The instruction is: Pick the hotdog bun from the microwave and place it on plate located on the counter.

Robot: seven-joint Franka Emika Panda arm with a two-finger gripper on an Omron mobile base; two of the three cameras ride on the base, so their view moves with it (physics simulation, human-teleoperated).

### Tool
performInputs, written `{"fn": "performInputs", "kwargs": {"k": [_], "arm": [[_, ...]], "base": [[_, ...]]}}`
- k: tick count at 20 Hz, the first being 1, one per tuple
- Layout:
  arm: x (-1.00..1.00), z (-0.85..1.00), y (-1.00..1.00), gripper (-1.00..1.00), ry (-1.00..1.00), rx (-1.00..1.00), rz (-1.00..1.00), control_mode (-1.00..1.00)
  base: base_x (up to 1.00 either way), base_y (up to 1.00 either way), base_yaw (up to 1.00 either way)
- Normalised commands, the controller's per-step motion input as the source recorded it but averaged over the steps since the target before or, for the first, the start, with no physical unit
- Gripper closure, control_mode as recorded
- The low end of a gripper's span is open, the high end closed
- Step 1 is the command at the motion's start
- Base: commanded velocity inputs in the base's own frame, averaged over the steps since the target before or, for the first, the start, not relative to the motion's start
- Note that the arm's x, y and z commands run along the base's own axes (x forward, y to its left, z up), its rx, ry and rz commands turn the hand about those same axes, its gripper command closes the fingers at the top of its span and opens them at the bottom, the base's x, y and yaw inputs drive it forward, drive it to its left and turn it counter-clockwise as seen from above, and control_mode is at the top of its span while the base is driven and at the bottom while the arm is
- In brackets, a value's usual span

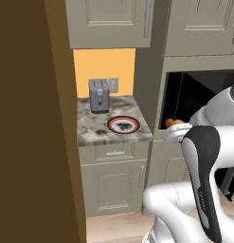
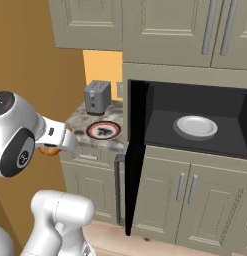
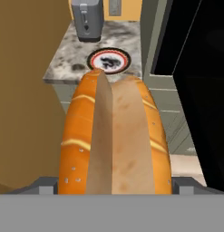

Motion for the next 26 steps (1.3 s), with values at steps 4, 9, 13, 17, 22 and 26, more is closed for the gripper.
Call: {"fn": "performInputs", "kwargs": {"k": [4,9,13,17,22,26], "arm": [[0.0,0.0,0.0,1.0,0.0,0.0,0.0,1.0],[0.0,0.0,0.0,1.0,0.0,0.0,0.0,1.0],[0.0,0.0,0.0,1.0,0.0,0.0,0.0,1.0],[0.0,0.0,0.0,1.0,0.0,0.0,0.0,1.0],[0.29,-0.11,0.03,1.0,0.01,0.0,0.0,-1.0],[0.68,-0.3,0.12,1.0,0.08,0.0,0.0,-1.0]], "base": [[0.72,0.18,0.0],[0.6,0.33,0.0],[0.4,0.43,0.0],[0.35,0.11,0.0],[0.16,0.02,0.0],[0.0,0.0,0.0]]}}
